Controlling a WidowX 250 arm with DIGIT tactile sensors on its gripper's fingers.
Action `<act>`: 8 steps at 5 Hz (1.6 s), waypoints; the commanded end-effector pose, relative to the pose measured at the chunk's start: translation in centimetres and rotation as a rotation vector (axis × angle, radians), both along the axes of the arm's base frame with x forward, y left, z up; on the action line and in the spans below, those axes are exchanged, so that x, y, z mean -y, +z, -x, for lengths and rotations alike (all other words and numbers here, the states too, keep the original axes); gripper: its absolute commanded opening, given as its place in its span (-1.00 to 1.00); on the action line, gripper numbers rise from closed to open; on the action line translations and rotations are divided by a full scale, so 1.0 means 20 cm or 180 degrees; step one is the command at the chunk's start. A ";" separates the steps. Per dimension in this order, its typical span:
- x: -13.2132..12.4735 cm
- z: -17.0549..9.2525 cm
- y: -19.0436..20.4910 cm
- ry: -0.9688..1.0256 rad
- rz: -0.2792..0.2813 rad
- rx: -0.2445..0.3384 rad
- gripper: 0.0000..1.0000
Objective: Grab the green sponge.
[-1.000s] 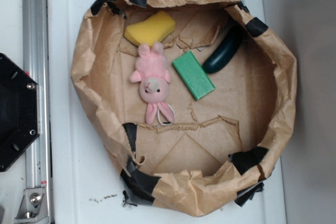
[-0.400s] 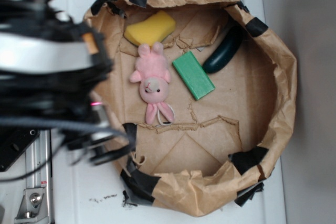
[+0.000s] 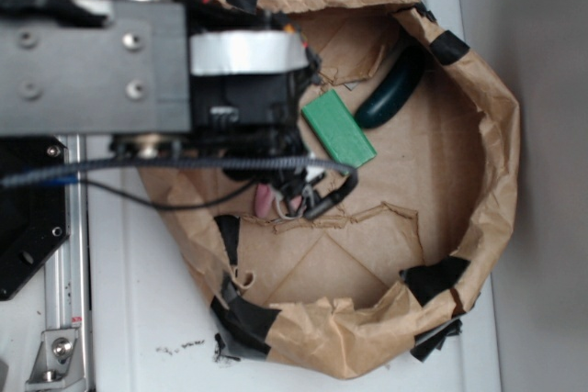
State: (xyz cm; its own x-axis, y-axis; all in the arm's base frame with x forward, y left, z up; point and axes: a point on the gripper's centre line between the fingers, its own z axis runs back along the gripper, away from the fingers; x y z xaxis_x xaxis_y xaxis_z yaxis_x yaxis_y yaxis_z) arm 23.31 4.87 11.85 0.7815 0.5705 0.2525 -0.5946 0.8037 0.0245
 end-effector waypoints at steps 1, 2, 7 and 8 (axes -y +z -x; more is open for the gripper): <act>-0.20 -0.03 -0.14 0.0772 -0.0255 0.0096 1.00; -0.28 -0.03 -0.16 0.0982 -0.0161 0.0073 1.00; -0.32 -0.06 -0.43 0.0503 0.0416 -0.0012 1.00; -0.26 -0.05 -0.41 0.0414 0.0375 0.0049 -1.00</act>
